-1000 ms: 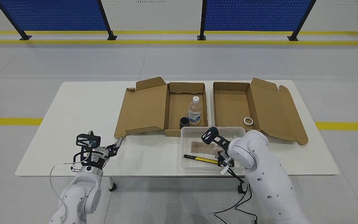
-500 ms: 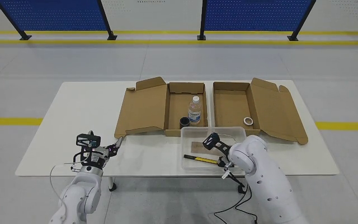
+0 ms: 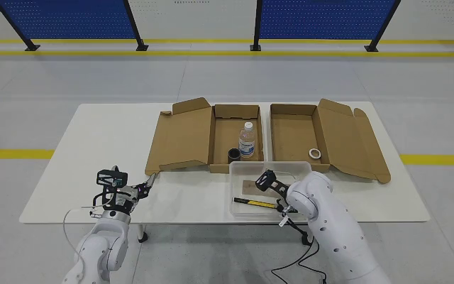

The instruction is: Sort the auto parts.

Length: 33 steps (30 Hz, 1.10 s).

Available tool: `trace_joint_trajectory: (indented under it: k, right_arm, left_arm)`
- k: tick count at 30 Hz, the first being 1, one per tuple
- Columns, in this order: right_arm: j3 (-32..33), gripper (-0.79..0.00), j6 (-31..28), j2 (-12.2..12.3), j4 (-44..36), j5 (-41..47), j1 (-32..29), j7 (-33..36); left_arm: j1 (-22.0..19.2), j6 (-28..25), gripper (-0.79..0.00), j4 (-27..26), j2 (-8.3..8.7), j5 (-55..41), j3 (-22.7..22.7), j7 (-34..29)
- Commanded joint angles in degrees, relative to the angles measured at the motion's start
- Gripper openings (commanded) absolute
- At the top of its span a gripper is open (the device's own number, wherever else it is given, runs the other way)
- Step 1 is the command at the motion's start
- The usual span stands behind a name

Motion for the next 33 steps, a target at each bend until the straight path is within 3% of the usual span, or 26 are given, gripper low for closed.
trace_joint_trajectory:
  k: [1,8,14,16,23,27,33]
  right_arm:
    - [-0.59,-0.379,0.09,-0.07,0.35,0.27,0.20,-0.18]
    - [-1.26,-0.394,2.59,-0.08,1.95,-1.80,1.42,-1.83]
    - [-0.96,-0.326,6.78,-0.15,2.34,-3.99,2.35,-4.92]
    - [-0.73,-0.339,8.27,-0.16,2.57,-4.76,2.54,-5.56]
    - [-0.62,-0.296,4.05,0.02,0.08,-0.30,1.68,-2.99]
    - [-0.76,-0.394,3.13,0.22,-0.08,0.45,1.09,-0.18]
    - [-1.25,-0.385,3.63,0.33,1.65,-0.43,1.41,0.36]
  left_arm:
    - [0.00,0.00,0.000,0.00,0.00,0.00,0.00,0.00]
    - [0.00,0.00,0.000,0.00,0.00,0.00,0.00,0.00]
    - [0.00,0.00,0.000,0.00,0.00,0.00,0.00,0.00]
    - [0.00,0.00,0.000,0.00,0.00,0.00,0.00,0.00]
    - [0.00,0.00,0.000,0.00,0.00,0.00,0.00,0.00]
    - [0.00,0.00,0.000,0.00,0.00,0.00,0.00,0.00]
    - [0.00,0.00,0.000,0.00,0.00,0.00,0.00,0.00]
